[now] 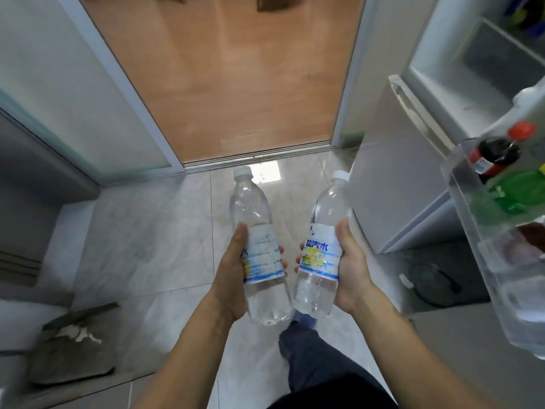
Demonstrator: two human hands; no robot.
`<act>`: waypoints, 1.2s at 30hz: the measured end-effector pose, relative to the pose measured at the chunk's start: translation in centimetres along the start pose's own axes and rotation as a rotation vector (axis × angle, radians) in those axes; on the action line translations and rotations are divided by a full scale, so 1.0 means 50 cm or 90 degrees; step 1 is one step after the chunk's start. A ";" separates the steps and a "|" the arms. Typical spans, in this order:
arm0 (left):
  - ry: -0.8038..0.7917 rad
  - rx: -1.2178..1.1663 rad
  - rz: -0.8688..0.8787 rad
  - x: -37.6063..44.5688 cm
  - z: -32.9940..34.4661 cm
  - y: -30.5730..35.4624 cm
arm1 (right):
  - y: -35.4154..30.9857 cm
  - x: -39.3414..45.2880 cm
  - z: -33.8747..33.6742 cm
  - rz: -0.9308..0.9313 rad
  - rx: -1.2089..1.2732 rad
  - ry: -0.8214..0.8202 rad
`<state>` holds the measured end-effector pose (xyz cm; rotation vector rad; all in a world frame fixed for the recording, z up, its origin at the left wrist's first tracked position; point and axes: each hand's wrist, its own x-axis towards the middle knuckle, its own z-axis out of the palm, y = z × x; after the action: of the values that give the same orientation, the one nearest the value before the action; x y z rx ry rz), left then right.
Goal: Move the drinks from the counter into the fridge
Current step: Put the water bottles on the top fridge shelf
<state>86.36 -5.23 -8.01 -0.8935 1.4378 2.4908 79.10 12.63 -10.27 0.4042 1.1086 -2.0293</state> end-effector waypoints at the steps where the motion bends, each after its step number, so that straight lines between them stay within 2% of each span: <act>1: 0.003 -0.001 -0.003 0.031 0.008 0.026 | -0.026 0.028 0.009 -0.002 0.004 0.002; 5: 0.026 0.010 -0.016 0.156 0.045 0.118 | -0.140 0.132 0.028 -0.034 -0.014 0.020; 9: -0.007 0.040 -0.032 0.268 0.093 0.197 | -0.244 0.216 0.036 -0.083 -0.032 0.069; 13: -0.046 0.061 -0.048 0.378 0.131 0.249 | -0.315 0.284 0.035 -0.116 0.023 0.104; 16: -0.102 0.069 -0.078 0.470 0.158 0.281 | -0.357 0.336 0.032 -0.139 0.057 0.131; 21: -0.189 0.126 -0.123 0.629 0.212 0.350 | -0.428 0.419 0.038 -0.181 0.075 0.242; 25: -0.300 0.161 -0.151 0.741 0.277 0.435 | -0.507 0.457 0.065 -0.236 0.098 0.300; 30: -0.423 0.193 -0.185 0.838 0.398 0.518 | -0.601 0.460 0.078 -0.342 0.148 0.340; 36: -0.530 0.233 -0.170 0.897 0.577 0.536 | -0.703 0.436 0.040 -0.472 0.206 0.415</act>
<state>27.02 -3.68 -1.97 0.0443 1.2731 1.9182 38.53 11.87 -1.91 0.9835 1.4561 -2.8594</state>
